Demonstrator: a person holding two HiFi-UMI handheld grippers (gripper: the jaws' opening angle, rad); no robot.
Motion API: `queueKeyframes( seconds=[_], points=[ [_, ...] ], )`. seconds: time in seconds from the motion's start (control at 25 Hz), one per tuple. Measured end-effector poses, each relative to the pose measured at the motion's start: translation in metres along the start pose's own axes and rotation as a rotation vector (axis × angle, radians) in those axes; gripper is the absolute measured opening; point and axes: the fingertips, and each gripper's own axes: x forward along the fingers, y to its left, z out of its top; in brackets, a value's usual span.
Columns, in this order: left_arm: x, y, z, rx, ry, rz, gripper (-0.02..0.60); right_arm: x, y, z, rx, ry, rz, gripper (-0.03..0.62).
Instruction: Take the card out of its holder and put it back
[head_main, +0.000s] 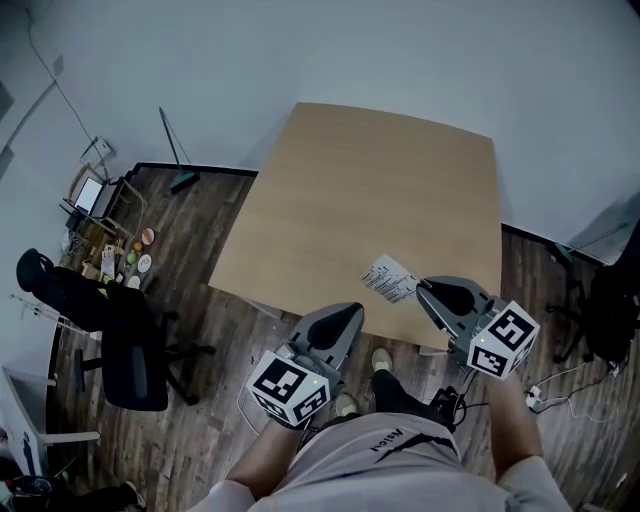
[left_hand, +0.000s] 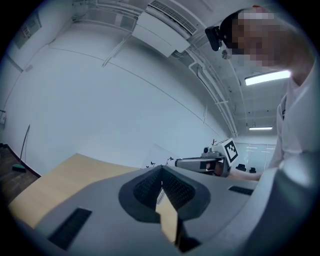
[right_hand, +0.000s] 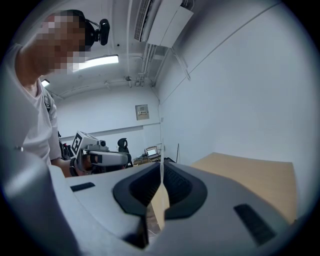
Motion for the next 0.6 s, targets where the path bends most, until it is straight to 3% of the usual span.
queueKeyframes(
  seconds=[0.32,0.6],
  points=[
    [0.035,0.016,-0.023,-0.016,0.015,0.02,0.012,0.012,-0.065,-0.042,-0.039,0.056,0.046,0.026],
    [0.072,0.045,-0.053,-0.036,0.035,0.087,0.012,0.039,-0.104,-0.096,-0.086,0.133,0.161,0.026]
  ],
)
